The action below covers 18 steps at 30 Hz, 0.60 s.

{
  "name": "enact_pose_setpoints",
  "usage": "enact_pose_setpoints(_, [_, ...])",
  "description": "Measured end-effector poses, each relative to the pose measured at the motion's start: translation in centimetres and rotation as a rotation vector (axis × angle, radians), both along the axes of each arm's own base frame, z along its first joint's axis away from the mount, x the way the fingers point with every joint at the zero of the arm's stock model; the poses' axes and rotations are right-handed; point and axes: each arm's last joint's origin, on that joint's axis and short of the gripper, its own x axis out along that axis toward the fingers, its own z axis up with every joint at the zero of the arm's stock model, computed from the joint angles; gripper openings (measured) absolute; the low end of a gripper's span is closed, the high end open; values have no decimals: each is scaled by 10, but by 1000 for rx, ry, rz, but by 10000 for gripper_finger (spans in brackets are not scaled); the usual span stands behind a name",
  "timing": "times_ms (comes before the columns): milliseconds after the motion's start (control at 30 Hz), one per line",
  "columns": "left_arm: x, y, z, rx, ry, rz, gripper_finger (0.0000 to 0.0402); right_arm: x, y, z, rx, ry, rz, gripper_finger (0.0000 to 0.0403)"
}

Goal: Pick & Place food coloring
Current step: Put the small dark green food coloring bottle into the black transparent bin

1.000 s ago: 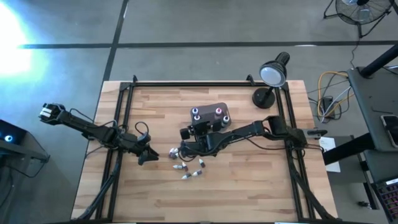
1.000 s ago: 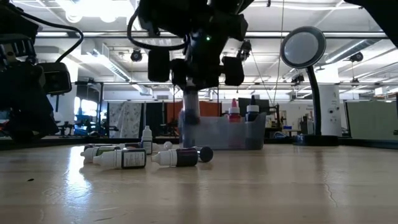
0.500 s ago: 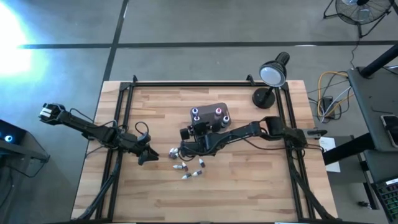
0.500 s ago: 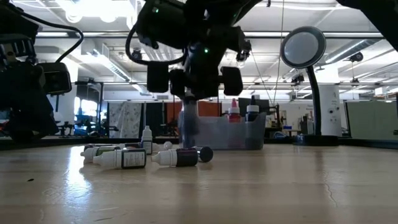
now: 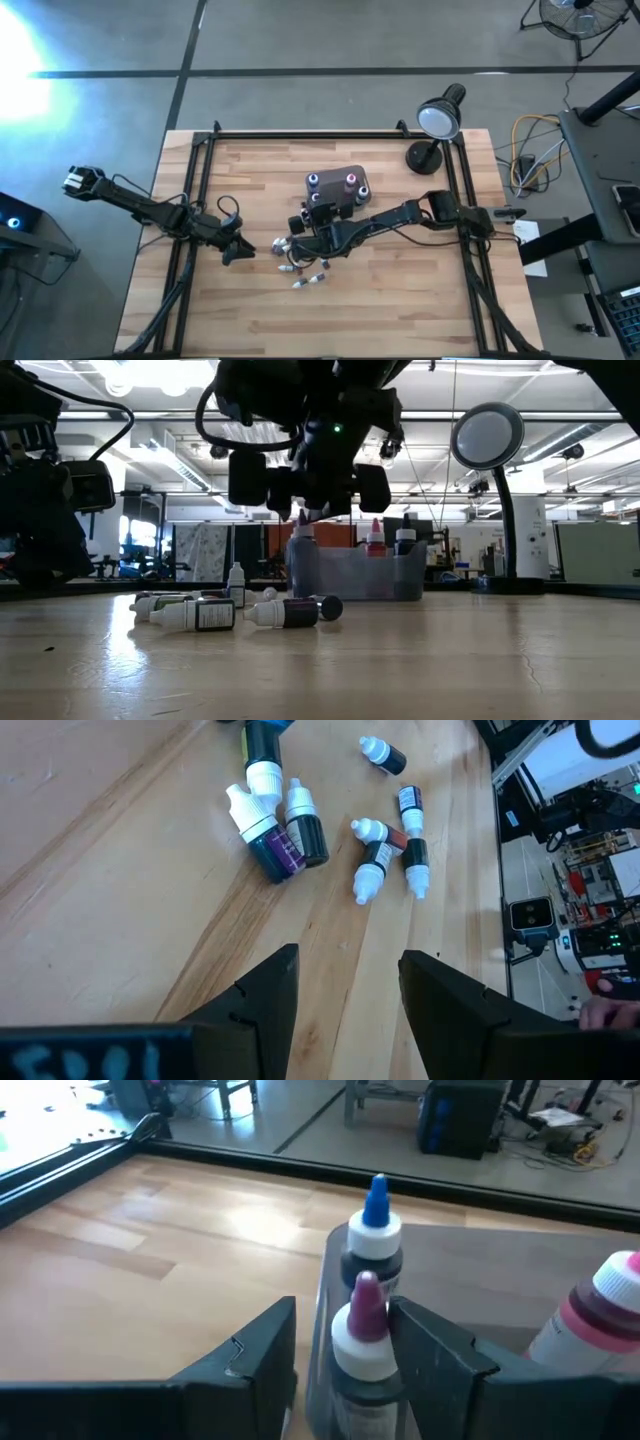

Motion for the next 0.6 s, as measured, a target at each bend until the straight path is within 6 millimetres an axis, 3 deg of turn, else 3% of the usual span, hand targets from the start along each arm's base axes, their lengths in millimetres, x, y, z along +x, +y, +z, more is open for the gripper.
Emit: enact_pose_setpoints(600, [0,0,0,0,0,0,151,-8,23,30,-35,74,108,190])
